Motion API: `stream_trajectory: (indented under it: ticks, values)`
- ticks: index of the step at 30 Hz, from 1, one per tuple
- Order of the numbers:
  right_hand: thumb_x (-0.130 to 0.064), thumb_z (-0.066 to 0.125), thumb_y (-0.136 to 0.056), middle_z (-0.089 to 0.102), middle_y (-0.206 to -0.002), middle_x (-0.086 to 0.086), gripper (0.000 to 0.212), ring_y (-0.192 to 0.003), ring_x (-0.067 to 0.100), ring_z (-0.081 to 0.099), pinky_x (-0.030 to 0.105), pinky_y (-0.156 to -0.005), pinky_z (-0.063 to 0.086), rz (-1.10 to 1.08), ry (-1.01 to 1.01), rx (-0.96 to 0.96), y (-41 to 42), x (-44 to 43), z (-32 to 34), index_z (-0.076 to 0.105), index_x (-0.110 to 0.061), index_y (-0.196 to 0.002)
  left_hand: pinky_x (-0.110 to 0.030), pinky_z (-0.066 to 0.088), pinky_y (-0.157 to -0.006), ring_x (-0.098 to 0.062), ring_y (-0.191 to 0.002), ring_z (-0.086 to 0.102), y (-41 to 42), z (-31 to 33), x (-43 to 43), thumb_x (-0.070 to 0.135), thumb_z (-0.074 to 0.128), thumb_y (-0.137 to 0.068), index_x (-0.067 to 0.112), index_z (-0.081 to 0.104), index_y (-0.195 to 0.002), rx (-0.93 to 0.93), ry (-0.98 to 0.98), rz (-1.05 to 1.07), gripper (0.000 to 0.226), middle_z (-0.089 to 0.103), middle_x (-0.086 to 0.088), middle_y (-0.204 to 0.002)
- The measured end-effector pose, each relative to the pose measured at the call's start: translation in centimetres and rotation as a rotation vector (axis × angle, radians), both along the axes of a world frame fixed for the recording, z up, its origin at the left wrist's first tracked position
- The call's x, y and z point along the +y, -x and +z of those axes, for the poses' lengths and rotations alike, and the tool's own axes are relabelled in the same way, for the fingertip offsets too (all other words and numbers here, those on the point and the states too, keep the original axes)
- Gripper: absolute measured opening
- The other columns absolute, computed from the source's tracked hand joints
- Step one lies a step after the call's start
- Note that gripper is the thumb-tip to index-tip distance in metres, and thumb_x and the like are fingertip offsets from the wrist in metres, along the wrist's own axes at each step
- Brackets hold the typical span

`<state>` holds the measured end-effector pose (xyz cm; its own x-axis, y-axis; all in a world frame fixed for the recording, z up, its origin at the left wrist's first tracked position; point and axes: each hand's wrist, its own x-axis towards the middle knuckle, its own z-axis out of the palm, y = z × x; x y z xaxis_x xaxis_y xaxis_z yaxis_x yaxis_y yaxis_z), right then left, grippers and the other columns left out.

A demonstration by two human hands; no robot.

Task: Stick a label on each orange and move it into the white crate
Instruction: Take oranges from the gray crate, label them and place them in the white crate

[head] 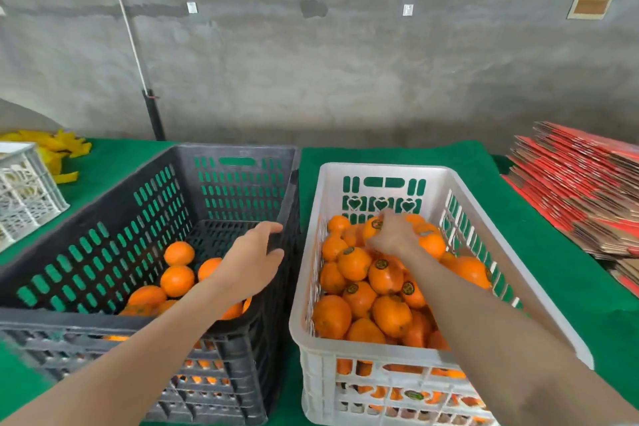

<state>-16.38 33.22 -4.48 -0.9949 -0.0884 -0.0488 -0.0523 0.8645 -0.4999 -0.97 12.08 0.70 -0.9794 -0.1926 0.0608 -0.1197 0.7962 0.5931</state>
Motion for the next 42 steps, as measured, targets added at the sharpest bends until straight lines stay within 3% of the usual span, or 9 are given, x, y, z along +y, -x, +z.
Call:
stream_trajectory:
  ticks: [4, 7, 13, 21, 24, 27, 31, 36, 42]
  values:
    - [-0.024, 0.063, -0.081, 0.056, -0.112, 0.011, 0.044, -0.101, 0.03, 0.055, 0.043, -0.088, 0.048, 0.039, -0.004, -0.062, 0.7, -0.7, -0.9, 0.047, -0.011, -0.119, -0.029, 0.043, -0.1, -0.019, -0.119, 0.054, 0.3, 0.1, -1.5, 0.017, 0.059, -0.093, 0.015, 0.041, -0.139, -0.028, -0.149, -0.038, 0.05, 0.053, -0.002, -0.136]
    - [-0.018, 0.061, -0.084, 0.026, -0.149, 0.019, 0.073, -0.134, 0.038, 0.028, 0.05, -0.109, 0.029, -0.032, -0.162, -0.044, 0.4, -1.3, 0.4, 0.022, -0.011, -0.145, -0.031, 0.054, -0.08, -0.019, -0.099, 0.063, 0.2, 1.4, -4.1, 0.012, 0.048, -0.098, 0.012, 0.049, -0.13, -0.054, -0.471, 0.013, 0.032, 0.062, -0.008, -0.122]
    - [-0.008, 0.057, -0.088, 0.056, -0.121, 0.006, 0.028, -0.115, 0.011, 0.046, 0.019, -0.1, 0.031, 0.445, 0.35, 0.68, -9.4, -9.2, 6.6, 0.057, -0.008, -0.116, -0.018, 0.047, -0.06, -0.011, -0.077, 0.062, -0.5, 2.9, -12.2, -0.001, 0.046, -0.096, 0.01, 0.057, -0.117, 0.079, -0.422, 0.173, 0.026, 0.063, -0.011, -0.109]
    - [-0.014, 0.05, -0.094, 0.045, -0.134, 0.002, 0.035, -0.124, 0.016, 0.039, 0.026, -0.103, 0.032, 0.807, 0.148, 0.285, -14.9, -17.4, 5.1, 0.046, -0.016, -0.129, -0.033, 0.047, -0.089, -0.025, -0.105, 0.059, 1.0, -0.3, -15.9, 0.021, 0.07, -0.085, 0.014, 0.052, -0.131, -0.553, 0.438, -0.271, 0.05, 0.06, -0.007, -0.124]
    - [-0.014, 0.049, -0.095, 0.045, -0.134, 0.001, 0.033, -0.12, 0.017, 0.042, 0.029, -0.099, 0.036, 0.795, 0.098, 0.237, -14.5, -17.9, 4.9, 0.046, -0.017, -0.128, -0.037, 0.046, -0.077, -0.031, -0.089, 0.056, 1.4, -2.4, -17.0, 0.036, 0.068, -0.086, 0.014, 0.037, -0.142, -1.015, 0.726, -0.287, 0.068, 0.053, -0.013, -0.132]
    - [-0.014, 0.048, -0.095, 0.049, -0.131, -0.001, 0.032, -0.117, 0.015, 0.046, 0.025, -0.096, 0.038, 0.765, 0.113, 0.246, -14.2, -18.1, 4.7, 0.048, -0.018, -0.127, -0.035, 0.036, -0.078, -0.035, -0.119, 0.048, 1.4, -3.9, -17.3, 0.033, 0.051, -0.096, 0.007, 0.029, -0.146, -1.208, 0.877, -0.293, 0.06, 0.045, -0.017, -0.14]
    - [-0.011, 0.048, -0.094, 0.052, -0.13, 0.0, 0.033, -0.12, 0.014, 0.045, 0.024, -0.098, 0.037, 0.714, 0.15, 0.244, -14.2, -17.9, 4.4, 0.05, -0.016, -0.127, -0.031, 0.029, -0.081, -0.029, -0.129, 0.039, 1.5, -4.5, -16.7, 0.025, 0.039, -0.101, -0.001, 0.036, -0.14, -1.243, 0.952, -0.326, 0.047, 0.035, -0.017, -0.146]
    - [-0.009, 0.047, -0.094, 0.056, -0.124, 0.002, 0.031, -0.116, 0.013, 0.049, 0.026, -0.096, 0.042, 0.667, 0.193, 0.271, -14.7, -17.7, 4.3, 0.053, -0.014, -0.124, -0.025, 0.041, -0.046, -0.017, -0.063, 0.048, 1.1, -4.9, -17.4, 0.023, 0.048, -0.097, 0.011, 0.039, -0.141, -1.069, 0.698, -0.168, 0.046, 0.051, -0.006, -0.117]
    - [-0.009, 0.043, -0.096, 0.064, -0.108, 0.005, 0.025, -0.1, 0.015, 0.057, 0.023, -0.082, 0.045, 0.618, 0.265, 0.346, -14.7, -17.6, 4.9, 0.059, -0.01, -0.115, -0.036, 0.056, -0.066, -0.029, -0.085, 0.063, 1.1, -2.5, -16.9, 0.013, 0.067, -0.084, 0.026, 0.035, -0.129, -0.749, 0.312, -0.19, 0.056, 0.055, -0.021, -0.111]
